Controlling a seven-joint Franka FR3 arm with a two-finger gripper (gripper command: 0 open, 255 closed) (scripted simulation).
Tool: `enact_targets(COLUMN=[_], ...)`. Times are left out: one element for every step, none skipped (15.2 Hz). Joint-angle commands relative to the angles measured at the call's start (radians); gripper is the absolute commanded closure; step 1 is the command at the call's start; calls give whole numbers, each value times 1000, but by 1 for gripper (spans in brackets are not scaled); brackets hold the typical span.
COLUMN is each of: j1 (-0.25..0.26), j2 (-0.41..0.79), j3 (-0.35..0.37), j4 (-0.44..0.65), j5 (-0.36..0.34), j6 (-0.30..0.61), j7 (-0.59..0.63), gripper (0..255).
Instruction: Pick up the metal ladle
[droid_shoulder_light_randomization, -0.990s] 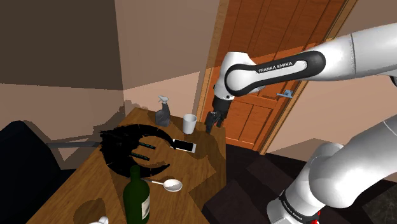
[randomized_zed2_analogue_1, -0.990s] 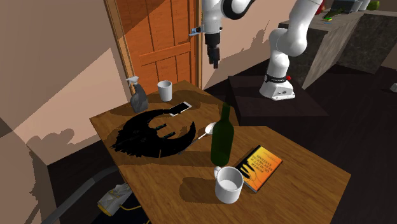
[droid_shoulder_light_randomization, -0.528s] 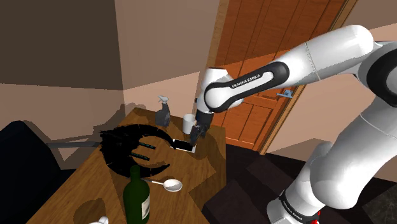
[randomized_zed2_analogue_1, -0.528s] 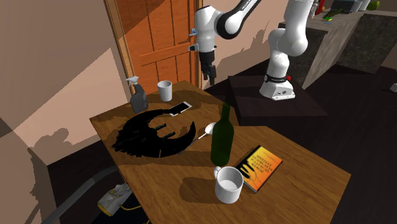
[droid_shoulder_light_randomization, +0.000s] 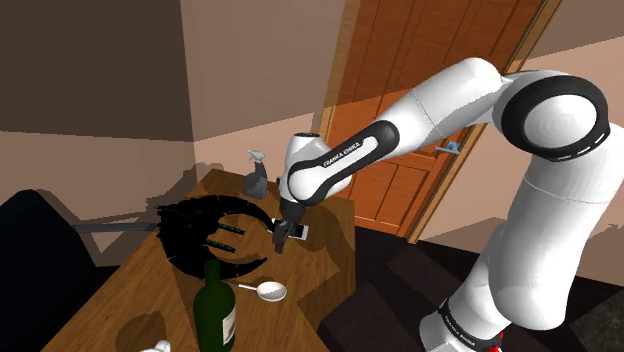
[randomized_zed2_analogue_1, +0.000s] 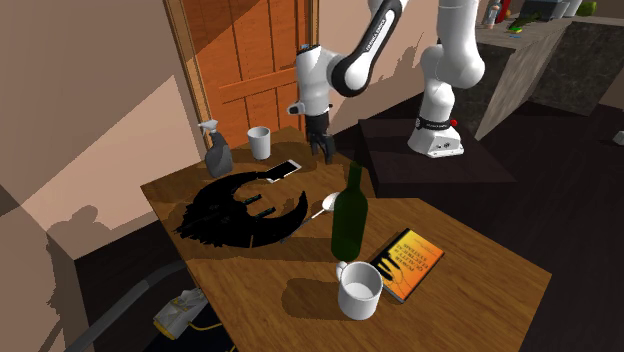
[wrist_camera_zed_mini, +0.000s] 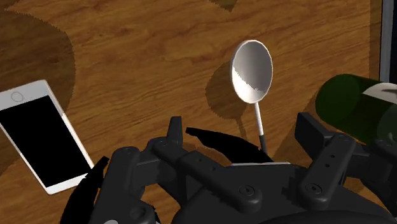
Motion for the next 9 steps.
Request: enact_targets(j1=[15,22,29,37,46,54,63,73,82], j2=[79,114,148,182,217,251,284,318,352], j3=[14,20,27,32,38,42,47,51,55], j4=[44,66,88,110,134,158,183,208,235], j5=[-4,-7,-11,-15,-21,-26,-33,-39,-46], j6=[34,47,59,69,79,89,97,104,111], j7=[-18,-25,-32,-39,-45,-51,-56,-61,-66], gripper=[0,0,0,0,0,0,0,0,0])
